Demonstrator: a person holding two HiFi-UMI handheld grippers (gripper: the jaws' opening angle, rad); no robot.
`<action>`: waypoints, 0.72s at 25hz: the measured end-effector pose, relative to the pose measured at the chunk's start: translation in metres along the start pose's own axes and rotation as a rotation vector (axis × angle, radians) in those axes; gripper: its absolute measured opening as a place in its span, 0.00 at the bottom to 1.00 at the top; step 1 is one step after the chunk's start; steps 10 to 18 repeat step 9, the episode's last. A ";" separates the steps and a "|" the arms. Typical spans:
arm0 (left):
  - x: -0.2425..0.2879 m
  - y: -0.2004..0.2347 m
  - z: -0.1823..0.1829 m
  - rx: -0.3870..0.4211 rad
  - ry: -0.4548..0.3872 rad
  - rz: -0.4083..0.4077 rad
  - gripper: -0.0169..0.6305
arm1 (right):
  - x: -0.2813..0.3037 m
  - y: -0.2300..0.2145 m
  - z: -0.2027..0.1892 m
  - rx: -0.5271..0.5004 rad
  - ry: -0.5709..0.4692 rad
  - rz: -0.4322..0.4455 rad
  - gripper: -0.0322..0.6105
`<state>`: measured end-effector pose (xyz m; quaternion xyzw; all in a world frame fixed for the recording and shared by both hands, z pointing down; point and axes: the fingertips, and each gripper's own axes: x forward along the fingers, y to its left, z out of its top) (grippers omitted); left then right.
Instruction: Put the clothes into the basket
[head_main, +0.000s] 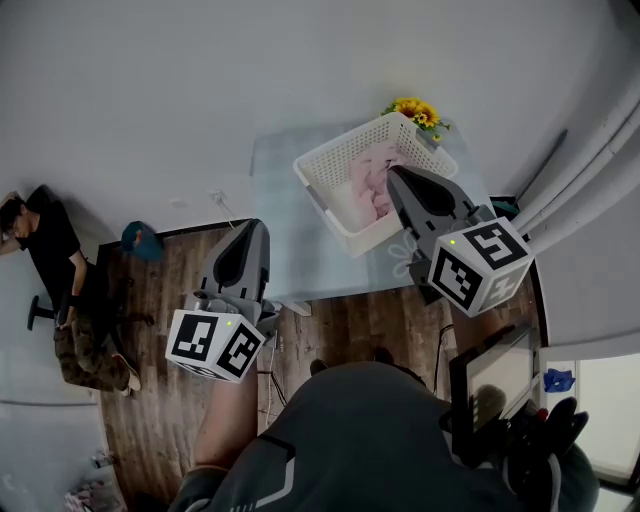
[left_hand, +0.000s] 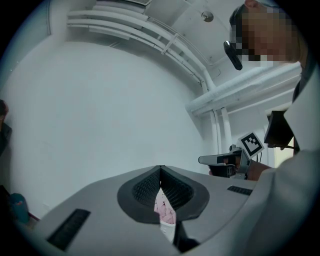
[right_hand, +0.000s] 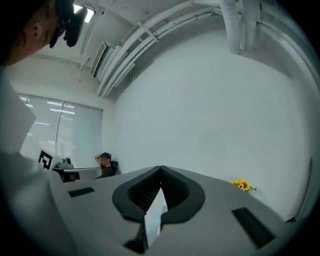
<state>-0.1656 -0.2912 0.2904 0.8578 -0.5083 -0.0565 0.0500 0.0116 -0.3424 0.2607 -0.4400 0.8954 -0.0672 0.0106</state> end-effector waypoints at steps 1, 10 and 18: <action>0.000 0.001 0.000 -0.001 0.000 -0.001 0.04 | 0.000 0.001 0.001 -0.001 -0.004 0.000 0.07; 0.002 -0.003 -0.001 -0.003 0.004 -0.015 0.04 | -0.001 -0.002 0.002 -0.002 -0.009 -0.018 0.07; 0.002 -0.003 -0.001 -0.003 0.004 -0.015 0.04 | -0.001 -0.002 0.002 -0.002 -0.009 -0.018 0.07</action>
